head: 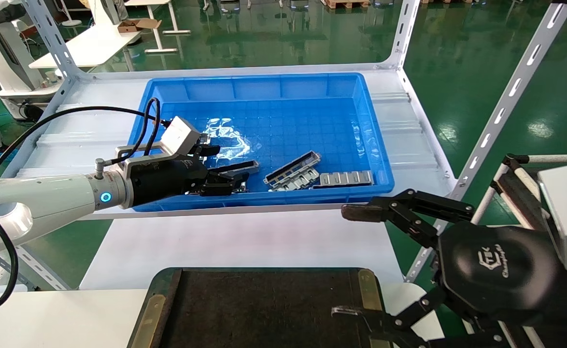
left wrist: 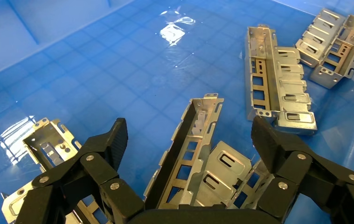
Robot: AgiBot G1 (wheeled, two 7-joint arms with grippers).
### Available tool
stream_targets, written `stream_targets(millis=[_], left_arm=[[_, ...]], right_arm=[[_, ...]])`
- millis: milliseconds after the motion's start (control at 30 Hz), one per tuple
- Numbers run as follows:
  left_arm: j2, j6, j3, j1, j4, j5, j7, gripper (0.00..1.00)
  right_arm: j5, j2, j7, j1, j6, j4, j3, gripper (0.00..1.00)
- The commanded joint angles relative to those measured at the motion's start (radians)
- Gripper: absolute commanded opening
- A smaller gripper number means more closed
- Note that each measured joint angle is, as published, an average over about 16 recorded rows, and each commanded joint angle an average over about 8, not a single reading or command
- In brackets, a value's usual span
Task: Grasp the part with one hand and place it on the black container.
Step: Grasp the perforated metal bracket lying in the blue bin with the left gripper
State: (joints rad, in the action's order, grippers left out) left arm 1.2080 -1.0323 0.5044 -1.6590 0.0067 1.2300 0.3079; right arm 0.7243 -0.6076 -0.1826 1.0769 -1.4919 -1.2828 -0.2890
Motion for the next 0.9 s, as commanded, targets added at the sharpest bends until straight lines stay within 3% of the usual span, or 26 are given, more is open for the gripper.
stream_targets(millis=[33, 167, 900], left_arm=[[0.002, 0.008, 0.0, 0.002, 0.0, 0.0, 0.001, 0.05], [0.005, 0.02, 0.0, 0.005, 0.0, 0.0, 0.002, 0.0], [-0.003, 0.017, 0.0, 0.011, -0.007, -0.001, 0.003, 0.0]], right_arm=[[0.0, 0.0, 0.0, 0.0, 0.0, 0.0, 0.0, 0.0], [0.0, 0.0, 0.0, 0.0, 0.0, 0.0, 0.0, 0.0], [-0.001, 0.001, 0.001, 0.0, 0.001, 0.0, -0.002, 0.0]])
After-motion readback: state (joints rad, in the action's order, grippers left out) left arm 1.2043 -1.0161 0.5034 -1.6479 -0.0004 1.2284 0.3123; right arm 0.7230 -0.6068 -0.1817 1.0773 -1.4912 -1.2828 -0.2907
